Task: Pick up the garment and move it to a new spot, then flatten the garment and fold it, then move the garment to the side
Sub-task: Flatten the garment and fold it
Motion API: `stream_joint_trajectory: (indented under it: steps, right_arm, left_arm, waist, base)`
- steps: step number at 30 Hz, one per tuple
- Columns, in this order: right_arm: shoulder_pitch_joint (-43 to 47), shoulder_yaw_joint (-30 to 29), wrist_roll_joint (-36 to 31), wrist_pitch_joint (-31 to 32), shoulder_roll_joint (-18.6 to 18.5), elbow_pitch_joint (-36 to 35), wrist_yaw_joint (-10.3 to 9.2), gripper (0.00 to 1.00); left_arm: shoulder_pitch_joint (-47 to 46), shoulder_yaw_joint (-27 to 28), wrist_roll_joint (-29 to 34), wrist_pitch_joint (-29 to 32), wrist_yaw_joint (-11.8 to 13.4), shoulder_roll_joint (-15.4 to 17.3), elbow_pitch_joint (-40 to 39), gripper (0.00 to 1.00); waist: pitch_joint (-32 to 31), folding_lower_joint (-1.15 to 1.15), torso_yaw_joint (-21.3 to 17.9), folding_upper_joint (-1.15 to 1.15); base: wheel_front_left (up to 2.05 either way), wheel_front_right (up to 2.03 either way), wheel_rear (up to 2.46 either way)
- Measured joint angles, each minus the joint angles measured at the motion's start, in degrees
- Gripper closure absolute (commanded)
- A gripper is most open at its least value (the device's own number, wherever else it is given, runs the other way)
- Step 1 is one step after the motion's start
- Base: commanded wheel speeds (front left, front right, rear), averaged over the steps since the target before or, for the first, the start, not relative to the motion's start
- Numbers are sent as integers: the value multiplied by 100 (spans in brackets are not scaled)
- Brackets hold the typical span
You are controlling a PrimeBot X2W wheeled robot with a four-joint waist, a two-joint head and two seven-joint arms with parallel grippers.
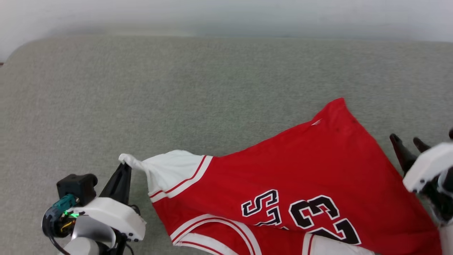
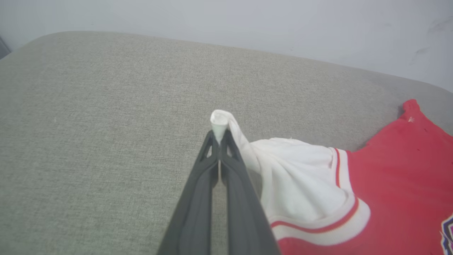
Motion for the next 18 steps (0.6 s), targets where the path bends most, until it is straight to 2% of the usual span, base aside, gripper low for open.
stream_joint_trajectory:
  steps: [4, 11, 12, 18]
  right_arm:
    - [-790, 425, 67, 701, -388, 569, 0, 0]
    - [-1859, 1287, 129, 1702, -767, 956, 0, 0]
    - [-2225, 1658, 112, 2073, -949, 1199, 0, 0]
    - [-2575, 2040, 213, 2324, -1134, 1499, 0, 0]
  left_arm:
    - [-205, -66, 60, -23, -64, -79, -48, 100]
    - [-478, -157, 76, -80, -168, -188, -51, 100]
    - [-611, -209, 110, -133, -238, -265, 14, 100]
    - [-792, -237, 108, -280, -347, -371, 137, 100]
  waist:
    - [214, 0, 198, 0]
    - [594, 0, 529, 0]
    - [788, 0, 693, 0]
    - [1091, 0, 839, 0]
  base:
    - [0, 0, 0]
    - [0, 0, 0]
    - [0, 0, 0]
    - [0, 0, 0]
